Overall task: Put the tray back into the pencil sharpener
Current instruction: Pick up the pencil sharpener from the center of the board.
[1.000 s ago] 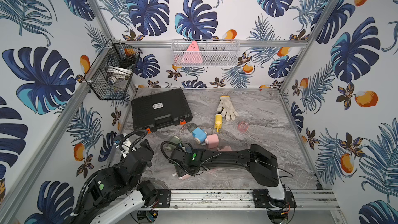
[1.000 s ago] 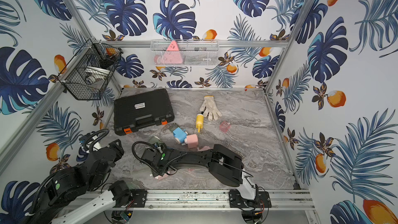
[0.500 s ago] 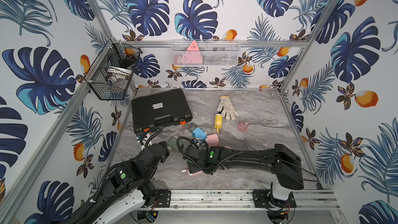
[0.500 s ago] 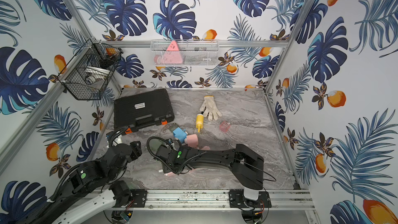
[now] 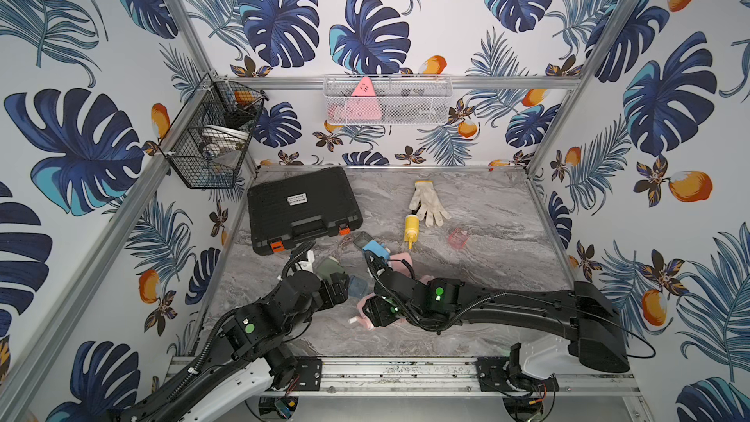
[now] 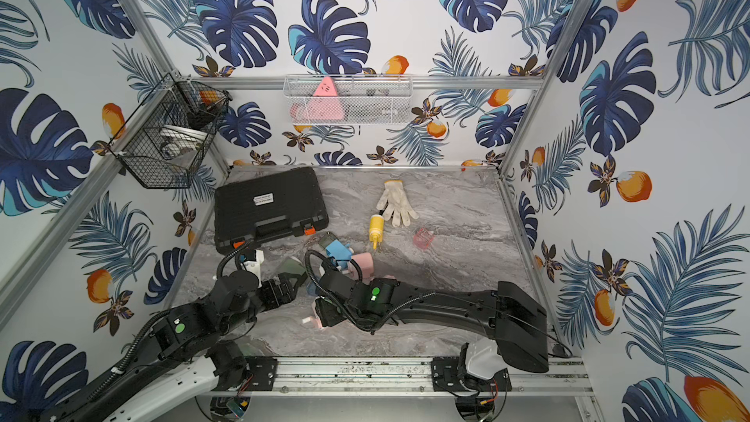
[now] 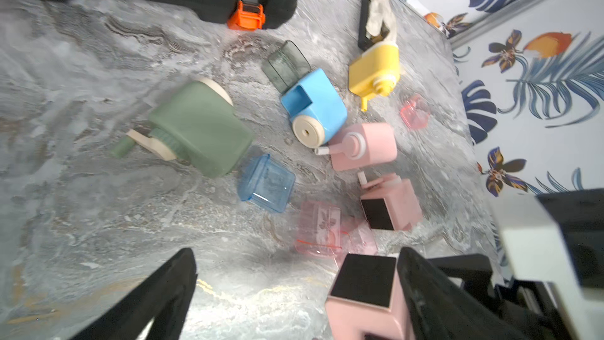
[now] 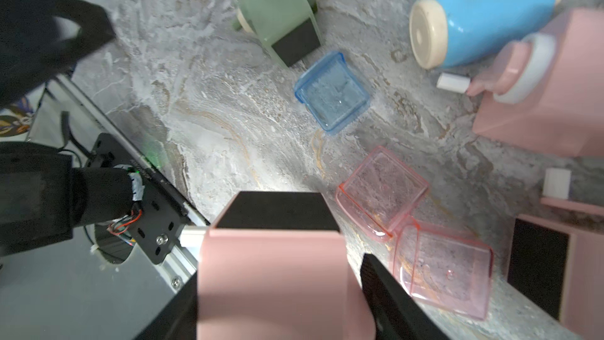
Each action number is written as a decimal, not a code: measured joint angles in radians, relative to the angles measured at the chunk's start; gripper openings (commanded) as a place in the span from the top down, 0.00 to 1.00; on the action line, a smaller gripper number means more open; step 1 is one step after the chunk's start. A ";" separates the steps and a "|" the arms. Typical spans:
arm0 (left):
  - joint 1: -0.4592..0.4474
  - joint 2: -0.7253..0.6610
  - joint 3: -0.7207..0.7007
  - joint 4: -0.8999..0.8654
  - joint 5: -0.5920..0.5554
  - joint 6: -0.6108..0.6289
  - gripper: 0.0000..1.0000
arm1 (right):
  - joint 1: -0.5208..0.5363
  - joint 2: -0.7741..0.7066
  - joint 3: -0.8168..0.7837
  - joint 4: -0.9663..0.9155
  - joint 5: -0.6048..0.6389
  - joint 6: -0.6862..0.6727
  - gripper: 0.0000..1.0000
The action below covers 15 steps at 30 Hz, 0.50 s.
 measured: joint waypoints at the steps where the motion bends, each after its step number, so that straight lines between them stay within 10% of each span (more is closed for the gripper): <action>1: 0.000 0.005 0.000 0.007 0.031 0.007 0.01 | 0.000 -0.020 -0.007 0.009 -0.001 -0.031 0.47; 15: 0.000 0.096 0.020 0.127 0.421 0.035 0.02 | 0.001 -0.113 -0.017 0.037 -0.039 -0.357 0.46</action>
